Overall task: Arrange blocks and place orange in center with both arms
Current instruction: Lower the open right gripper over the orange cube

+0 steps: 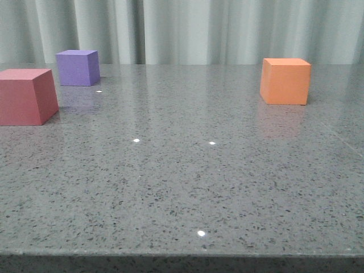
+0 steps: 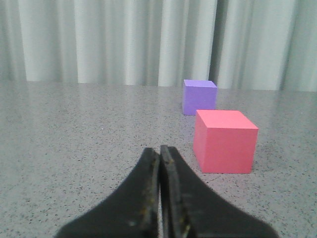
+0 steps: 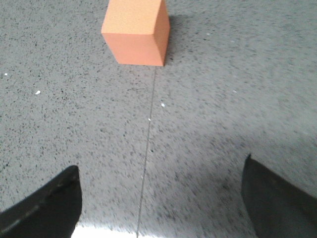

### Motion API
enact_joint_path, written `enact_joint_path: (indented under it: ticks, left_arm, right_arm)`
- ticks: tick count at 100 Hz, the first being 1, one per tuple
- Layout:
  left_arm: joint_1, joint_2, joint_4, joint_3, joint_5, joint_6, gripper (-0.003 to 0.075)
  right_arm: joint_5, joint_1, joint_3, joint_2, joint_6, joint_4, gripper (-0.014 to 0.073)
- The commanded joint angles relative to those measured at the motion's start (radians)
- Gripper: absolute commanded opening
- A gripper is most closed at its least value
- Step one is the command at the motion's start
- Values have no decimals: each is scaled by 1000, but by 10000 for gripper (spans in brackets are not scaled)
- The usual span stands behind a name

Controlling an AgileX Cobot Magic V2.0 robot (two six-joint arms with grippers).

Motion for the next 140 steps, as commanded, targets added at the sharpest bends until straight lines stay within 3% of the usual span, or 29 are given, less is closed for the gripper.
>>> enact_joint_path:
  ticks: [1, 35, 68, 140]
  left_arm:
    - [3, -36, 0, 42, -82, -10, -20]
    - [3, -36, 0, 42, -82, -10, -20]
    - [3, -36, 0, 42, -82, -10, -20]
    - [3, -36, 0, 42, -82, -10, -20]
  right_arm:
    - [-63, 28, -84, 72, -7, 20, 645]
    - [-88, 70, -359, 410, -7, 19, 645]
    - [-62, 70, -568, 617, -7, 15, 645]
    - [-96, 67, -602, 727, -7, -27, 645]
